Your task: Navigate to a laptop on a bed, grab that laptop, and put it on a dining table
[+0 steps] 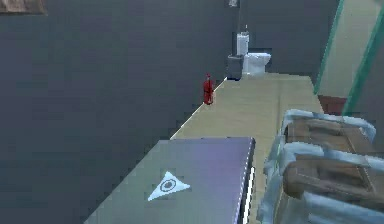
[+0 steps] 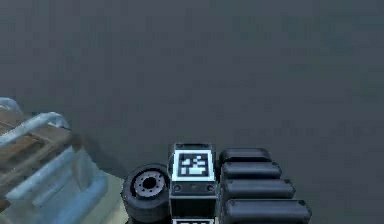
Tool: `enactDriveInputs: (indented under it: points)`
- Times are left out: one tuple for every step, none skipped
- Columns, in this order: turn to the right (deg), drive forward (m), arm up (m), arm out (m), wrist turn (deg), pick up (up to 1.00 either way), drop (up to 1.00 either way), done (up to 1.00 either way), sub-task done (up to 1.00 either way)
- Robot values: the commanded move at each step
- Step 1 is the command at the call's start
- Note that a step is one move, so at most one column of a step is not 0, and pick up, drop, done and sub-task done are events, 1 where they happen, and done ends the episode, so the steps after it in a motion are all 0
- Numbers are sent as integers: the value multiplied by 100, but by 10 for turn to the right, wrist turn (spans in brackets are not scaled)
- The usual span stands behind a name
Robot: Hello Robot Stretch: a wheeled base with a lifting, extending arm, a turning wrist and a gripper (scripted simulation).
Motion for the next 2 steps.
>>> enactDriveInputs:
  points:
    - [30, 0, 0, 0, 0, 0, 0, 0, 0]
    - [0, 90, 0, 0, 0, 0, 0, 0, 0]
